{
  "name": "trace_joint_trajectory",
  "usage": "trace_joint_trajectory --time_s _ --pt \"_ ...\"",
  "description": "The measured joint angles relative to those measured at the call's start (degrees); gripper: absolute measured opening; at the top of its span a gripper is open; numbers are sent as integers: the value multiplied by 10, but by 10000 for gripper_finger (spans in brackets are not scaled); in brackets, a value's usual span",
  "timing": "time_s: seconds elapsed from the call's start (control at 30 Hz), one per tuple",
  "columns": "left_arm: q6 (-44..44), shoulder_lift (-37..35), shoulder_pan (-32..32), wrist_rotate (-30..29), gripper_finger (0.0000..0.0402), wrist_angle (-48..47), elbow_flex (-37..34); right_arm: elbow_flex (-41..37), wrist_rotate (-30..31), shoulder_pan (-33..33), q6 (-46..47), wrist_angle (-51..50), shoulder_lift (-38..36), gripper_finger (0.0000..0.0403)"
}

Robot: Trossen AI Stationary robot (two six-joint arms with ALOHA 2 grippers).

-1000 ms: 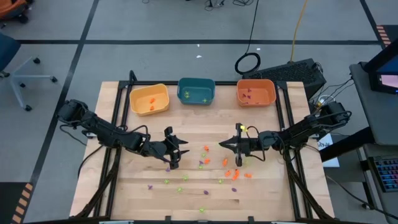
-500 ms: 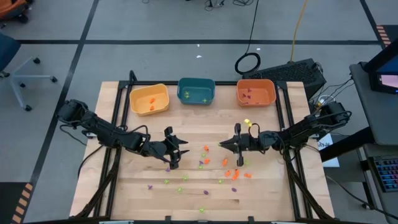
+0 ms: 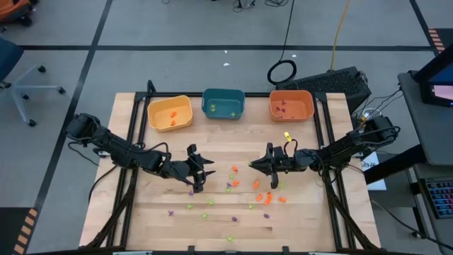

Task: Sort Halloween decoration
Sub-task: Put the green spider toy into the blue bin

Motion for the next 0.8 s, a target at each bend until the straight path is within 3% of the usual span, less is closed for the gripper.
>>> trace_joint_trajectory --time_s 0.3,0.67,0.8 --pt "0 0 0 0 168 0 0 0 0 0 35 -1 0 0" --pt "0 0 0 0 168 0 0 0 6 -1 14 -8 0 0" --pt "0 0 0 0 168 0 0 2 70 -1 -22 -17 0 0"
